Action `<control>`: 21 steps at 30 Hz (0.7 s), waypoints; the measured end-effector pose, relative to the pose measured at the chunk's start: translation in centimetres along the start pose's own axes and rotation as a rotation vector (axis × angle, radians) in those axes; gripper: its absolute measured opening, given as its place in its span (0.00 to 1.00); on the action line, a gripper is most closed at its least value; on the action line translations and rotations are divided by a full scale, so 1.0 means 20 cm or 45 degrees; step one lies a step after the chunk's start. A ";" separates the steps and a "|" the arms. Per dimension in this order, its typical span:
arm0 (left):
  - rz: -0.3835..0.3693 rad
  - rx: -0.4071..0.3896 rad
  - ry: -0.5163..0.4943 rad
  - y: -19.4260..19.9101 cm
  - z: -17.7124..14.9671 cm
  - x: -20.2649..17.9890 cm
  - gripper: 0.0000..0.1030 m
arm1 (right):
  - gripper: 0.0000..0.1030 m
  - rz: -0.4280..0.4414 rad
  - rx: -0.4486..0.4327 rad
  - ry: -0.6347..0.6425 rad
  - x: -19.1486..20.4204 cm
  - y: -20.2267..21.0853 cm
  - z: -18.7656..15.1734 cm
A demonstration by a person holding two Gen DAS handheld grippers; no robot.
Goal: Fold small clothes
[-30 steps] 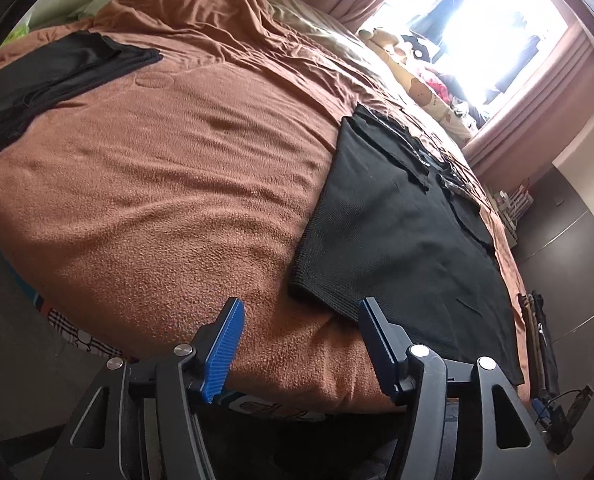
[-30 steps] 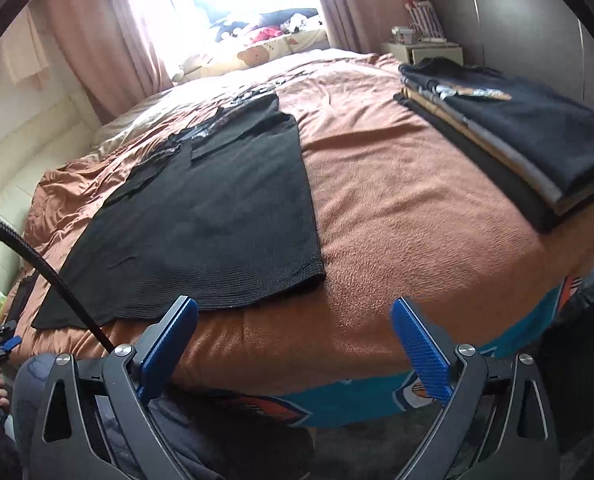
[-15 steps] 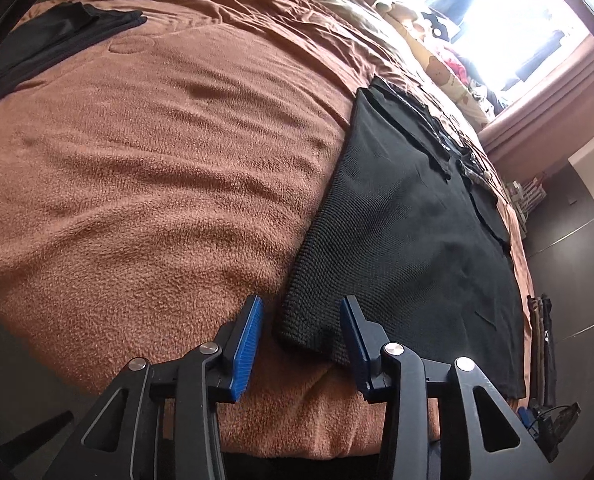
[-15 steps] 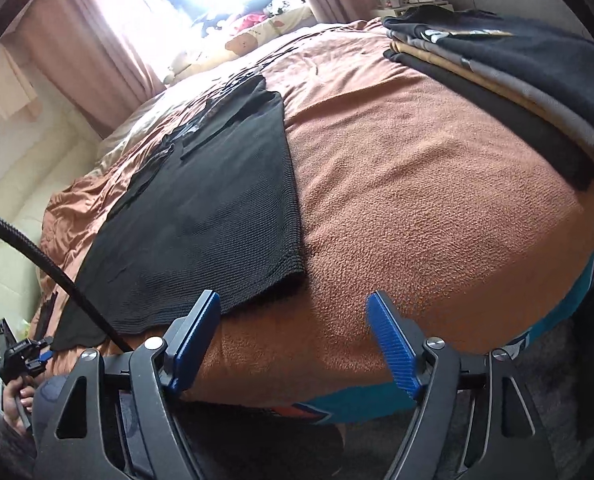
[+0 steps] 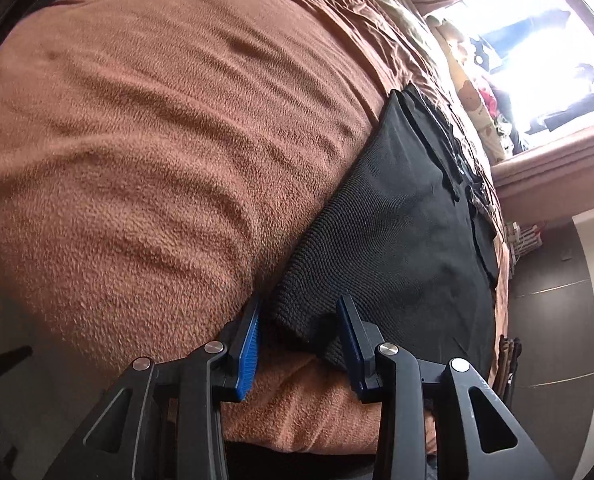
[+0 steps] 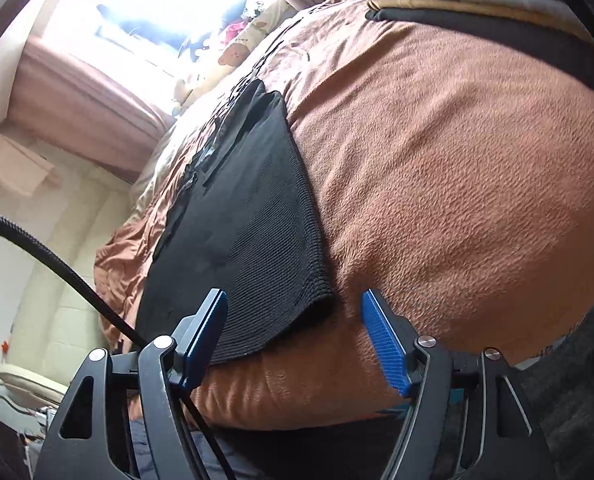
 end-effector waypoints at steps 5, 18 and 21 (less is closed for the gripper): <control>-0.013 -0.004 0.055 -0.02 -0.01 -0.03 0.37 | 0.66 0.050 0.005 -0.102 -0.02 -0.05 -0.01; 0.051 -0.138 0.148 -0.05 0.06 -0.04 0.09 | 0.05 -0.120 -0.019 0.005 0.04 -0.25 0.04; 0.018 -0.203 0.174 0.00 0.10 -0.04 0.07 | 0.00 -0.106 -0.068 -0.002 0.06 -0.20 0.07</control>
Point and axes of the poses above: each gripper's, at about its wrist camera, not at the fingertips, and y roughly against the way its jaws point, x to its left, z to its top, the point moved 7 cm from there along -y, roughly the way its jaws point, and after that the axes turned 13 degrees about -x, right-handed, at the moved point
